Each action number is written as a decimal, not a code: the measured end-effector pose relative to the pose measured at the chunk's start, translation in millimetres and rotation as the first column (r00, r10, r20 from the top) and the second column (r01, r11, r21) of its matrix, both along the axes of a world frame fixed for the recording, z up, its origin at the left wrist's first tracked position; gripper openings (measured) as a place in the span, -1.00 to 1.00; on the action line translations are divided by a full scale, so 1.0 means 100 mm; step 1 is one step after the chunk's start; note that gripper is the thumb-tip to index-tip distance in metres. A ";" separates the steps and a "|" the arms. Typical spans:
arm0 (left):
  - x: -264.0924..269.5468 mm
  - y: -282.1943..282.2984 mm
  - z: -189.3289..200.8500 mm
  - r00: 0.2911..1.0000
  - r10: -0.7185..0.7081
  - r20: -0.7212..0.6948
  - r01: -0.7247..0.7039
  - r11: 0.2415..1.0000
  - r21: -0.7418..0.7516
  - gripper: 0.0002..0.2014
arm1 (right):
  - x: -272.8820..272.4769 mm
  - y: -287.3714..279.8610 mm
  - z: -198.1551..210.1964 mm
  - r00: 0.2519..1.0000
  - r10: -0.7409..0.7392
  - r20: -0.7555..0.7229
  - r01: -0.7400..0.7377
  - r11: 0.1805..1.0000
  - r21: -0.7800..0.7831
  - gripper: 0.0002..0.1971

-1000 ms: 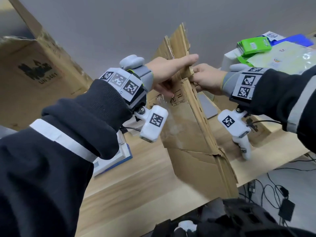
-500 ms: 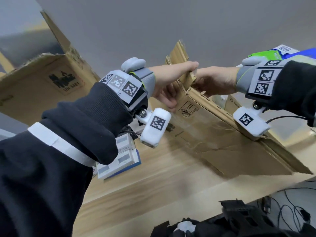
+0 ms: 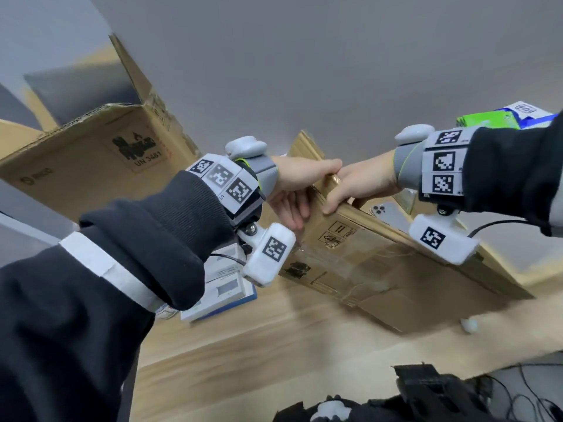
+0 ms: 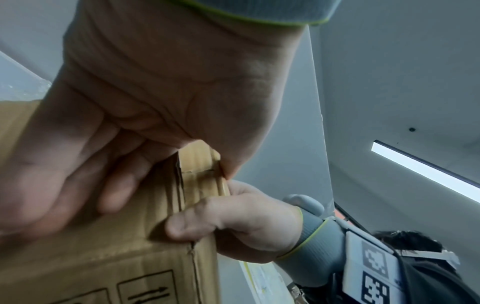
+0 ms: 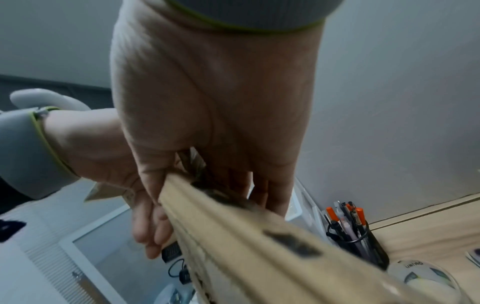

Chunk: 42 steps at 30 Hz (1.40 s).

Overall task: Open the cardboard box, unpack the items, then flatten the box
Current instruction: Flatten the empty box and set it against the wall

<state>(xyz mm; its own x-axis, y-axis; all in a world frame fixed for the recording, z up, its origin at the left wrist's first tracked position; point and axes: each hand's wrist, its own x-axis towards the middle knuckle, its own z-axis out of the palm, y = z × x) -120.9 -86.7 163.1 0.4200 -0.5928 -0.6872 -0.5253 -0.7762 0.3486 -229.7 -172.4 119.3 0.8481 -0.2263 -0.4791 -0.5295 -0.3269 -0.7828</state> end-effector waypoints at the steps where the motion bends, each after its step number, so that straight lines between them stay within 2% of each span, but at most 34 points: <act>1: 0.02 0.02 -0.03 1.000 -0.014 0.009 0.014 1.000 0.004 -0.02 | 0.02 0.02 -0.03 1.000 0.001 0.000 -0.001 1.000 0.001 -0.91; 4: 0.14 0.08 -0.04 0.995 -0.073 0.061 0.073 0.997 0.004 -0.08 | 0.12 0.02 -0.10 1.000 -0.002 0.005 0.002 1.000 -0.024 -0.96; 6: 0.20 0.11 0.00 0.964 -0.205 0.168 0.225 0.968 -0.113 -0.31 | 0.18 0.03 -0.12 1.000 0.004 0.009 -0.004 0.996 -0.085 -0.97; 7: 0.24 0.13 0.02 0.921 -0.291 0.260 0.347 0.915 -0.205 -0.46 | 0.22 0.04 -0.13 1.000 0.026 0.005 -0.025 0.992 -0.121 -0.93; 8: 0.27 0.13 0.04 0.845 -0.364 0.392 0.487 0.827 -0.280 -0.60 | 0.26 0.05 -0.14 0.999 0.049 -0.007 -0.049 0.987 -0.152 -0.89; 9: 0.30 0.13 0.06 0.739 -0.415 0.530 0.625 0.717 -0.310 -0.68 | 0.28 0.07 -0.15 0.997 0.069 -0.019 -0.072 0.983 -0.171 -0.85; 10: 0.34 0.15 0.07 0.609 -0.459 0.647 0.748 0.604 -0.275 -0.67 | 0.32 0.10 -0.16 0.996 0.082 -0.030 -0.087 0.979 -0.187 -0.84; 11: 0.36 0.15 0.05 0.469 -0.500 0.728 0.839 0.510 -0.190 -0.55 | 0.35 0.12 -0.17 0.995 0.087 -0.043 -0.094 0.974 -0.206 -0.86; 12: 0.38 0.14 0.02 0.351 -0.538 0.766 0.884 0.461 -0.080 -0.40 | 0.36 0.14 -0.17 0.993 0.098 -0.061 -0.109 0.968 -0.224 -0.88; 13: 0.40 0.13 -0.01 0.279 -0.577 0.768 0.888 0.459 0.022 -0.27 | 0.39 0.17 -0.18 0.990 0.114 -0.081 -0.130 0.963 -0.234 -0.88; 14: 0.41 0.13 -0.03 0.261 -0.627 0.734 0.869 0.484 0.105 -0.19 | 0.42 0.20 -0.19 0.987 0.129 -0.099 -0.149 0.960 -0.237 -0.87; 16: 0.43 0.12 -0.11 0.349 -0.731 0.587 0.817 0.544 0.191 -0.19 | 0.48 0.27 -0.21 0.979 0.151 -0.140 -0.181 0.955 -0.234 -0.81; 18: 0.47 0.13 -0.20 0.425 -0.782 0.455 0.796 0.563 0.224 -0.37 | 0.54 0.32 -0.25 0.966 0.167 -0.195 -0.215 0.943 -0.255 -0.68; 21: 0.56 0.15 -0.31 0.478 -0.781 0.402 0.773 0.592 0.230 -0.53 | 0.60 0.34 -0.31 0.959 0.196 -0.203 -0.251 0.922 -0.296 -0.44; 24: 0.66 0.22 -0.37 0.507 -0.733 0.454 0.742 0.639 0.203 -0.58 | 0.54 0.29 -0.28 0.931 0.297 -0.213 -0.353 0.880 -0.319 -0.49; 26: 0.72 0.27 -0.37 0.534 -0.716 0.449 0.737 0.655 0.168 -0.58 | 0.43 0.24 -0.27 0.874 0.365 -0.320 -0.468 0.809 -0.355 -0.49; 28: 0.81 0.33 -0.36 0.556 -0.705 0.441 0.730 0.667 0.146 -0.59 | 0.36 0.16 -0.36 0.836 0.373 -0.402 -0.528 0.746 -0.406 -0.51; 33: 1.01 0.45 -0.38 0.645 -0.653 0.397 0.658 0.739 0.148 -0.64 | 0.38 0.05 -0.56 0.865 0.323 -0.384 -0.484 0.739 -0.468 -0.55; 37: 1.07 0.47 -0.46 0.676 -0.652 0.345 0.591 0.758 0.275 -0.71 | 0.57 0.15 -0.60 0.871 0.342 -0.354 -0.484 0.728 -0.487 -0.64; 38: 1.06 0.49 -0.49 0.677 -0.656 0.333 0.582 0.754 0.305 -0.67 | 0.62 0.18 -0.60 0.870 0.349 -0.348 -0.486 0.724 -0.490 -0.66; 40: 1.06 0.50 -0.55 0.672 -0.670 0.316 0.585 0.742 0.328 -0.44 | 0.72 0.24 -0.60 0.868 0.367 -0.335 -0.494 0.716 -0.493 -0.67; 42: 1.05 0.51 -0.61 0.697 -0.649 0.304 0.589 0.760 0.273 -0.36 | 0.81 0.30 -0.59 0.866 0.380 -0.325 -0.498 0.712 -0.495 -0.60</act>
<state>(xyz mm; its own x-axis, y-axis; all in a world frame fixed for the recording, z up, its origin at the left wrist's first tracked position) -15.6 -35.4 102.6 0.2242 -0.7159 -0.6612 -0.9660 -0.2530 -0.0535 -148.7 -142.8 60.7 0.8262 -0.1220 -0.5500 -0.3298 -0.8962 -0.2966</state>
